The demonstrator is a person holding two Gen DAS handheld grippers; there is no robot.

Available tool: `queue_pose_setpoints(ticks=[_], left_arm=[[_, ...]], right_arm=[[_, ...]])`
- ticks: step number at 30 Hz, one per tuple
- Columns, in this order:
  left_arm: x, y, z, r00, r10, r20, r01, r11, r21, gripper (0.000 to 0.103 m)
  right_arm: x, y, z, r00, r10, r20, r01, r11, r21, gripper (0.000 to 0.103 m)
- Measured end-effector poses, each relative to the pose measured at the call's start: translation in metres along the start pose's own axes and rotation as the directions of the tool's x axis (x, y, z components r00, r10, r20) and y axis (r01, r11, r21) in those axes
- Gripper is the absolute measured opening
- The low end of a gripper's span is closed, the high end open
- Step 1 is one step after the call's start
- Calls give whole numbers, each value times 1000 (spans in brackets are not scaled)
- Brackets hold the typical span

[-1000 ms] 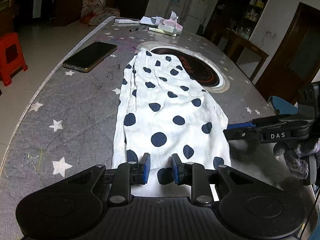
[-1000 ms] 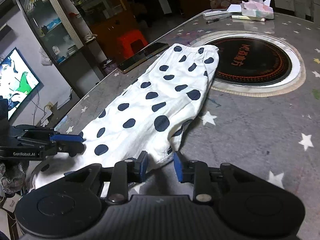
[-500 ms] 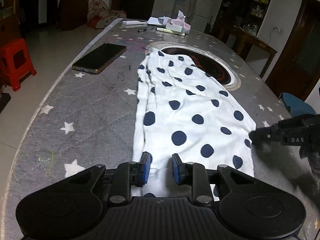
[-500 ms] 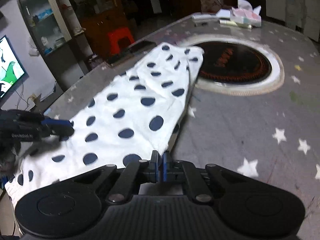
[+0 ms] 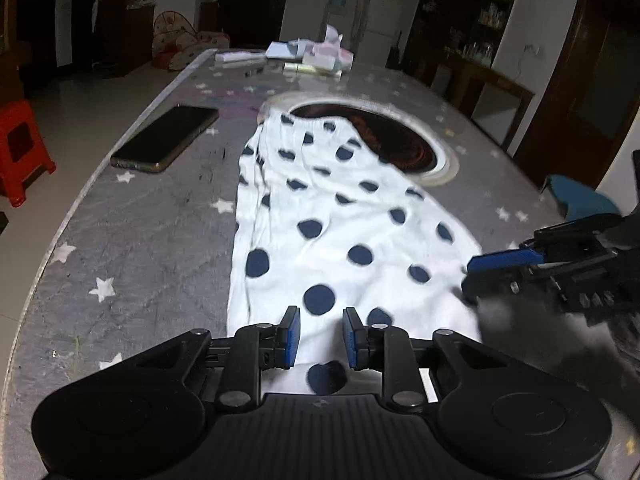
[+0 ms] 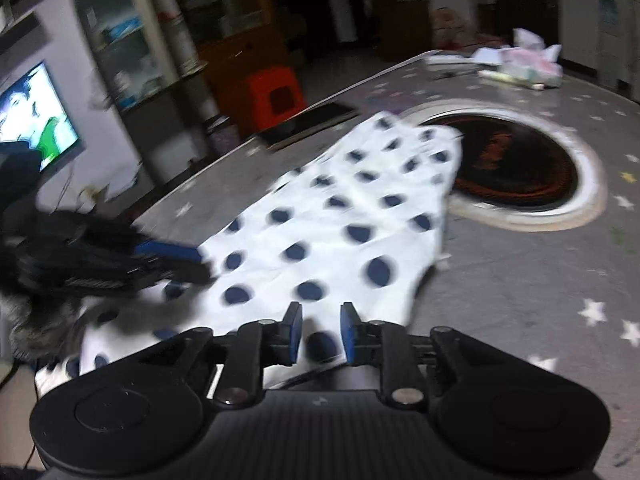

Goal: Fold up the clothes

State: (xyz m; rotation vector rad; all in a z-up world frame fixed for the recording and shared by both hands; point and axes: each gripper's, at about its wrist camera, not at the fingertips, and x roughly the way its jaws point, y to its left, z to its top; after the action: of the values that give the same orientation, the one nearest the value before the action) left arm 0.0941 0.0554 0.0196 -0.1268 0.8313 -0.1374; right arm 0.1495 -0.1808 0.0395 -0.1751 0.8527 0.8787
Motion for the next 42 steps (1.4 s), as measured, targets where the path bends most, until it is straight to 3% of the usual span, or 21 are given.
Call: queue_pose_setpoints(ticks=[6, 9, 17, 21, 26, 33, 38, 42], left_arm=[[-5, 12, -6, 999, 32, 4, -32, 999, -4, 25], [-16, 10, -9, 1000, 19, 22, -19, 1000, 1, 25], [-36, -12, -25, 998, -41, 43, 37, 995, 91, 26], [-31, -3, -40, 1000, -3, 14, 2, 995, 100, 26], [-43, 7, -44, 999, 4, 38, -7, 997, 83, 25], [-61, -1, -43, 997, -21, 80, 14, 996, 88, 26], [-58, 2, -57, 998, -13, 54, 8, 996, 91, 26], [-62, 5, -68, 998, -14, 55, 9, 996, 93, 26]], right_arm=[[14, 35, -13, 996, -18, -91, 3, 986, -164, 33], [9, 46, -14, 996, -41, -84, 23, 980, -198, 33], [4, 77, -18, 998, -9, -64, -6, 974, -228, 35], [6, 79, -34, 994, -34, -99, 10, 972, -236, 35], [-7, 78, -39, 992, -76, -103, 49, 969, -241, 35], [-20, 94, -22, 1000, -3, -6, 2, 978, -207, 35], [0, 113, -33, 997, 55, -60, -67, 970, -233, 35], [4, 119, -50, 996, 28, -83, -51, 956, -289, 36]])
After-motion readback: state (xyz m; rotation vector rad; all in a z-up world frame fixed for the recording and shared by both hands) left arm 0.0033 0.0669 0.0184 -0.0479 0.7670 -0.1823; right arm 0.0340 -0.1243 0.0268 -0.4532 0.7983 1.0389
